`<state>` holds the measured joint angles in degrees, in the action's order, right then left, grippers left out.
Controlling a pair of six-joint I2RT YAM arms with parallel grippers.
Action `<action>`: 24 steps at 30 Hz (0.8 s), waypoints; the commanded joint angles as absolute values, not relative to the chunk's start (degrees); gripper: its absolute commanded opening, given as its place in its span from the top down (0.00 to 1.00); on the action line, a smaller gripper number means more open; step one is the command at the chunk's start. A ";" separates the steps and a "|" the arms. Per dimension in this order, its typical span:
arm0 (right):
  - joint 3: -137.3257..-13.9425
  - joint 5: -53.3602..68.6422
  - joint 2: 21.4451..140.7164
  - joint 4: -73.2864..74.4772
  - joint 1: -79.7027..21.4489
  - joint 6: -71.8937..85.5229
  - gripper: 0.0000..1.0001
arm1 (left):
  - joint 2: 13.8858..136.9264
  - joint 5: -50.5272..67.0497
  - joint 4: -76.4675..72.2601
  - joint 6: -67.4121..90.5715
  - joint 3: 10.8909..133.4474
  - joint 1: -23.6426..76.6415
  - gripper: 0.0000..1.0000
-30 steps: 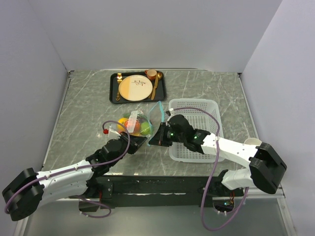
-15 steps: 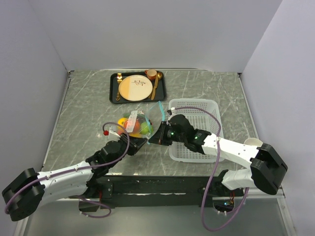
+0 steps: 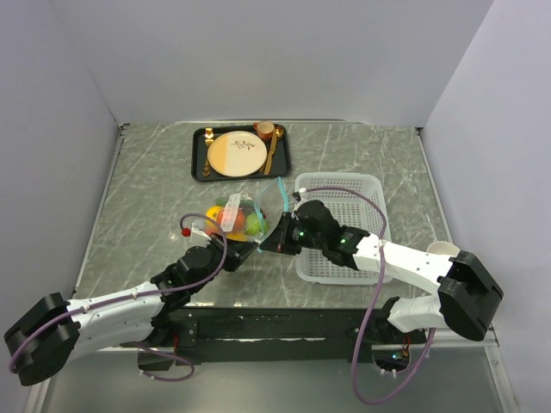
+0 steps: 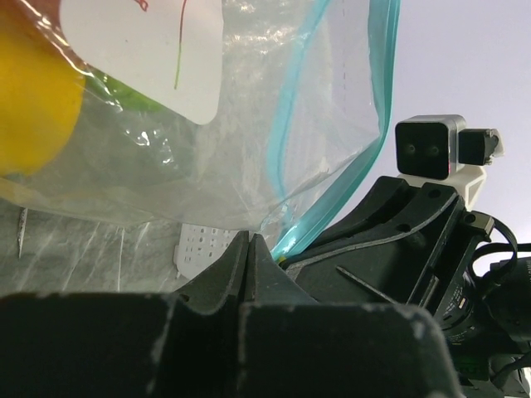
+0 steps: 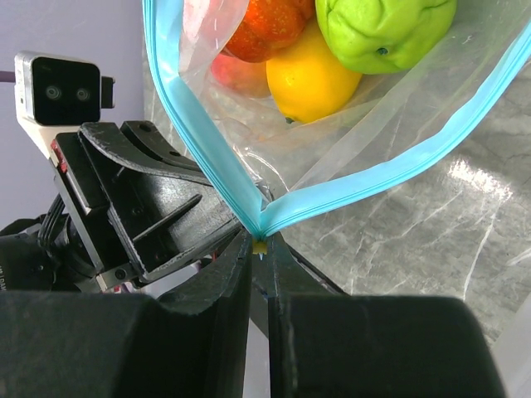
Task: Place the food in the zip-top bag and seal the zipper
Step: Zip the zipper food storage bag at the center of the board.
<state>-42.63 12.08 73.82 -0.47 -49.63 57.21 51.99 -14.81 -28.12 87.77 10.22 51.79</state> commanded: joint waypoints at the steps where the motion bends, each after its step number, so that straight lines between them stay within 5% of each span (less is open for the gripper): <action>1: -42.45 10.46 72.25 -2.73 -49.92 57.39 0.93 | 51.94 -13.71 -30.94 86.75 10.90 51.94 0.99; 24: -45.53 7.65 72.16 -1.23 -47.90 55.11 0.90 | 45.61 -10.64 -26.81 86.40 4.83 52.03 0.99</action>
<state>-42.85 11.73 73.82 0.60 -49.58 56.47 44.40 -12.73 -28.01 87.37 5.67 51.79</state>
